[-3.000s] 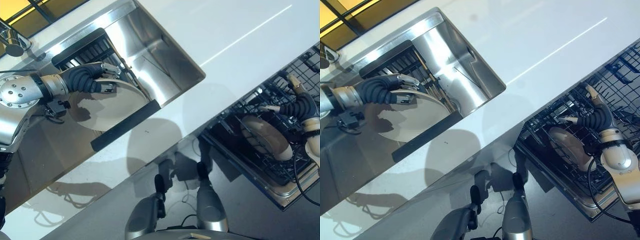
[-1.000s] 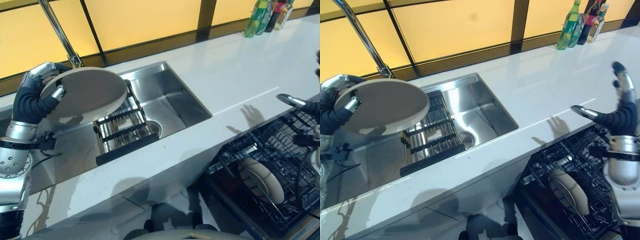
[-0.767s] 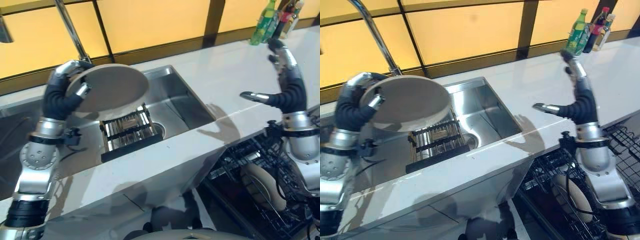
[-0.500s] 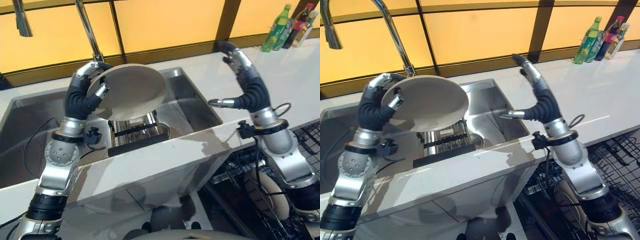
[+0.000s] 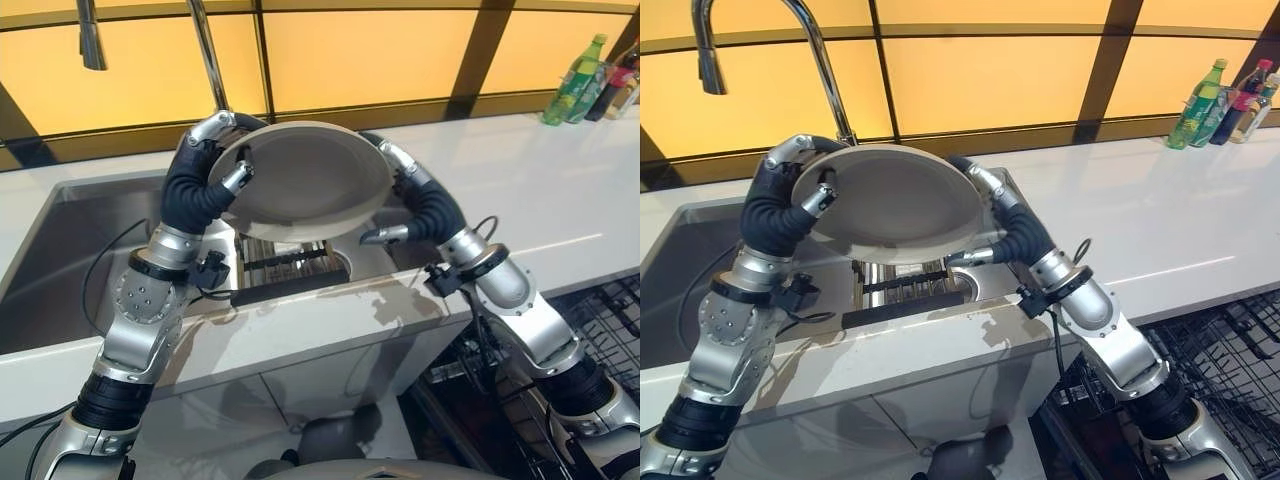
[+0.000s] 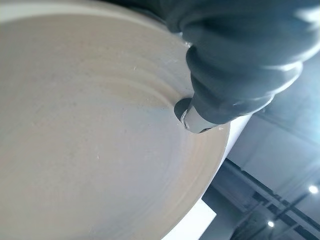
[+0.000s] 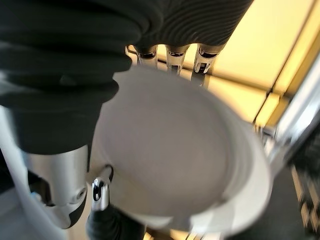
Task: Pick up plates and place into dishwasher.
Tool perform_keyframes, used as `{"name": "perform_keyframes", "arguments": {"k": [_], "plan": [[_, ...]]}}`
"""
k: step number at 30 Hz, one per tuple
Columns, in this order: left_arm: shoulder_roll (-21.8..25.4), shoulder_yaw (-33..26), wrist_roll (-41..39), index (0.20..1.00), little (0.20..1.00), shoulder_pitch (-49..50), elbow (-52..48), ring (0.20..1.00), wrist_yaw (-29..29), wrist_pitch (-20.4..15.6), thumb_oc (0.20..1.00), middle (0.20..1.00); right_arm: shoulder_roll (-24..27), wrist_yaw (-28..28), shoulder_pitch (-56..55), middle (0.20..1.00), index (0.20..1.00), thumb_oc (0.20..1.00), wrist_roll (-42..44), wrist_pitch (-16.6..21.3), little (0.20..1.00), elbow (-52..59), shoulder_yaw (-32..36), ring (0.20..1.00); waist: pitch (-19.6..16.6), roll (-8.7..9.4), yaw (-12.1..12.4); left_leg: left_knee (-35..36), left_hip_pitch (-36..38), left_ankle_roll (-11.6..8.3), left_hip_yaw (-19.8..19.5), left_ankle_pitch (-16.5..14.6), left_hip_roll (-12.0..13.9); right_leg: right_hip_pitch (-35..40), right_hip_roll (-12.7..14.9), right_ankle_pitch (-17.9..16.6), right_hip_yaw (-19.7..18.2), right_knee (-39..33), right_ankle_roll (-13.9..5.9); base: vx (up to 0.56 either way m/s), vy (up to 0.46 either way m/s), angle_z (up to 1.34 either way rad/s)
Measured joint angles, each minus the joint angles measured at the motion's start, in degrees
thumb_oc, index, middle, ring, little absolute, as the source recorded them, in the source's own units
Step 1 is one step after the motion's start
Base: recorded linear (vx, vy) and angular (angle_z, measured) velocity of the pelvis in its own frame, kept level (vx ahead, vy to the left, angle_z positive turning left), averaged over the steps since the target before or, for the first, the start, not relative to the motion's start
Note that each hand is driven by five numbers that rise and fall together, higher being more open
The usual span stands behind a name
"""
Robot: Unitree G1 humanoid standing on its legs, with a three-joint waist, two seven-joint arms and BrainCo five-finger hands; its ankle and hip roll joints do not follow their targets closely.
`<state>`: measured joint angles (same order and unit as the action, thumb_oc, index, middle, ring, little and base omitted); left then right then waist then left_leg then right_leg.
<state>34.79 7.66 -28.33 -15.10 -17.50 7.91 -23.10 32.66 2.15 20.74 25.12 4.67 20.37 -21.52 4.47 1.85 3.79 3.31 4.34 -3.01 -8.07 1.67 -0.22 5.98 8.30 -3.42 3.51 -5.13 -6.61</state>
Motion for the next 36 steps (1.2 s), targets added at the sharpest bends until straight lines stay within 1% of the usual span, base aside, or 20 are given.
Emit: {"name": "perform_keyframes", "arguments": {"k": [3,4,9,13,15,20,24,25,26,29,36], "plan": [[-0.14,0.57,-2.95,0.200,0.200,-0.25,-0.38,0.200,2.49,0.07,0.200,0.200,-3.01,-0.09,1.65,1.000,1.000,1.000,3.13,0.00,1.000,-2.44,-0.17,1.000,-0.16,-0.15,0.21,-0.08,-0.02,-0.02,-0.16,0.01,-0.02,0.12,0.00,0.01,0.15,0.00,0.01,-0.01,0.006,0.03],[-0.14,0.60,-3.60,0.200,0.200,-0.26,-0.38,0.200,2.74,0.07,0.200,0.200,-3.11,-0.07,1.76,1.000,1.000,1.000,3.97,0.00,1.000,-2.49,-0.21,1.000,-0.25,-0.16,0.35,-0.08,-0.03,-0.02,-0.21,0.01,-0.04,0.13,0.02,0.03,0.18,0.01,0.00,0.00,0.000,0.00],[-0.42,0.73,-4.36,0.200,0.200,-0.78,-0.30,0.200,2.90,0.21,0.200,0.200,-4.44,0.05,1.96,1.000,1.000,1.000,10.67,0.02,1.000,-2.76,-0.74,1.000,-1.13,-0.16,0.26,0.00,-0.03,-0.02,-0.44,0.03,-0.05,0.19,0.02,0.25,0.25,0.04,0.03,0.01,-0.001,0.01],[-1.63,0.66,-4.46,0.200,0.200,-1.21,-0.12,0.200,2.87,0.20,0.200,0.200,-7.18,-0.08,2.03,1.000,1.000,1.000,13.54,0.85,1.000,-2.84,-0.84,1.000,-1.63,-0.41,0.22,-0.15,0.03,-0.01,-0.44,0.04,-0.08,0.25,0.01,0.26,0.23,0.04,0.02,0.00,0.000,0.00],[-2.37,0.69,-4.56,0.200,0.200,-1.31,0.31,0.200,2.85,0.20,0.200,0.200,-7.80,-0.12,2.06,1.000,1.000,1.000,15.09,1.39,1.000,-2.85,-0.75,1.000,-1.73,-0.52,0.15,-0.20,0.09,-0.01,-0.34,0.04,-0.07,0.29,0.01,0.26,0.17,0.06,0.03,0.00,0.000,0.00],[-2.43,0.74,-5.16,0.200,0.200,-1.34,0.43,0.200,2.86,0.20,0.200,0.200,-8.76,-0.12,2.07,1.000,1.000,1.000,18.38,1.35,1.000,-2.85,-0.86,1.000,-1.90,-0.59,0.07,-0.21,0.20,-0.01,0.05,0.04,-0.03,0.19,0.00,0.24,-0.12,0.14,0.04,0.01,-0.009,-0.02],[-2.75,0.76,-5.13,0.200,0.200,-1.34,0.46,0.200,2.47,0.31,0.200,0.200,-8.99,-0.09,2.06,1.000,1.000,1.000,20.21,1.17,1.000,-2.85,-0.95,1.000,-2.74,-0.71,0.09,-0.13,0.21,-0.01,0.40,0.03,0.00,-0.15,-0.03,0.24,-0.61,0.26,0.03,0.03,-0.030,-0.06],[-2.80,0.80,-5.13,0.200,0.200,-1.34,0.47,0.200,2.28,0.34,0.200,0.200,-9.03,-0.09,2.07,0.881,0.881,0.881,20.76,1.15,0.881,-2.85,-0.96,0.881,-2.89,-0.68,0.10,-0.13,0.24,-0.01,0.44,0.04,0.02,-0.15,-0.05,0.24,-0.65,0.26,0.03,0.04,-0.022,-0.04],[-2.80,0.86,-5.13,0.200,0.200,-1.34,0.51,0.200,2.14,0.35,0.200,0.200,-9.04,-0.09,2.06,0.200,0.200,0.200,21.21,1.09,0.200,-2.85,-1.02,0.200,-2.98,-0.66,0.11,-0.13,0.31,-0.01,0.51,0.04,0.03,-0.13,-0.06,0.24,-0.69,0.28,0.03,0.03,-0.019,-0.04],[-2.79,0.89,-5.14,0.200,0.200,-1.34,0.93,0.200,2.00,0.36,0.200,0.200,-9.04,-0.09,2.06,0.200,0.200,0.200,21.59,0.42,0.200,-2.86,-1.19,0.200,-3.04,-0.68,0.17,0.06,0.93,0.00,1.18,0.03,0.08,-0.02,-0.09,0.25,-1.35,0.45,0.02,0.03,-0.011,-0.10],[-2.54,1.36,-5.10,0.200,0.200,-1.33,1.41,0.200,1.55,0.41,0.200,0.200,-8.79,-0.58,2.11,0.200,0.200,0.200,21.48,-0.46,0.200,-3.48,-1.48,0.200,-3.35,-0.55,0.13,0.07,0.99,0.00,1.44,0.01,0.11,-0.27,-0.08,0.26,-1.57,0.91,0.02,0.01,-0.001,-0.02]]}}
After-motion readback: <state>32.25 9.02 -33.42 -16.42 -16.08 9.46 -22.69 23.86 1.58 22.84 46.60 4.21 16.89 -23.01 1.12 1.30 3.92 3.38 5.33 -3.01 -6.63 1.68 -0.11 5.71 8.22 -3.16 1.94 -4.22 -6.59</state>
